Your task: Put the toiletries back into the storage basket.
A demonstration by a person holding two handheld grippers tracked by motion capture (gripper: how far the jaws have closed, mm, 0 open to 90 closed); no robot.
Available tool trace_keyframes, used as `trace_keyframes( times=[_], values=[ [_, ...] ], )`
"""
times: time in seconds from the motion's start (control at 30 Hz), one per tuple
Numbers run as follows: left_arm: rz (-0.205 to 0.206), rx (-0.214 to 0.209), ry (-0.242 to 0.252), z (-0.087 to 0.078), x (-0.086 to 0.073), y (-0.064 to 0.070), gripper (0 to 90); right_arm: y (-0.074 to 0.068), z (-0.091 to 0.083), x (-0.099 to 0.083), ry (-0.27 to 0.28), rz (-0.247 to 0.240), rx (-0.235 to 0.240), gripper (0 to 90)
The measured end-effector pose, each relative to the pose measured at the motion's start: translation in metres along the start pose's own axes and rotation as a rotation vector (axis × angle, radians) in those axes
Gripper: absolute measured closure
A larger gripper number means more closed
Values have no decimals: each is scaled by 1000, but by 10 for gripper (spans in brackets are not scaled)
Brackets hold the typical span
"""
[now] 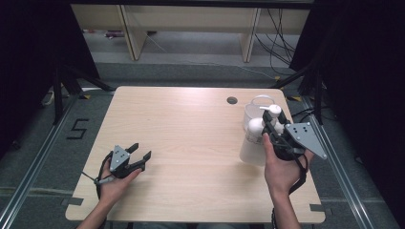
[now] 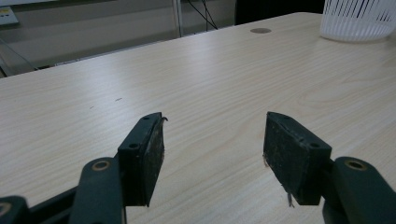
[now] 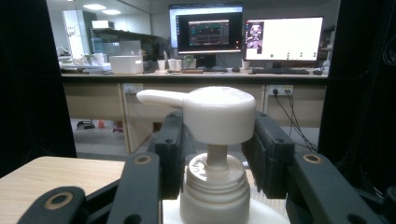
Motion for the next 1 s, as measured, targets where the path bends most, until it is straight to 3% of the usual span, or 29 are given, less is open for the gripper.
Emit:
trace_keyframes(
  times=[0.33,0.43,0.47,0.6,1.0],
  values=[
    [0,0,0,0,0,0,378,6,6,7,15,-19,-17,605],
    [0,0,-1,0,0,0,378,8,8,9,18,-14,-22,605],
    [1,0,-1,0,0,0,378,6,8,9,9,8,-18,605],
    [-1,1,-1,0,0,0,378,11,10,12,25,-19,-29,605],
    [-1,-1,0,0,0,0,378,19,18,20,33,-10,-47,605]
  ],
)
Point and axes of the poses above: each handheld gripper's, and its own axes: z roughly forward along the jaws, x roughly out of its top, y roughly to its right, the point moved 7 cm from there along z, roughly forward along the jaws, and after that the axes turned 4 degrees about -z, right-handed, at the moved point
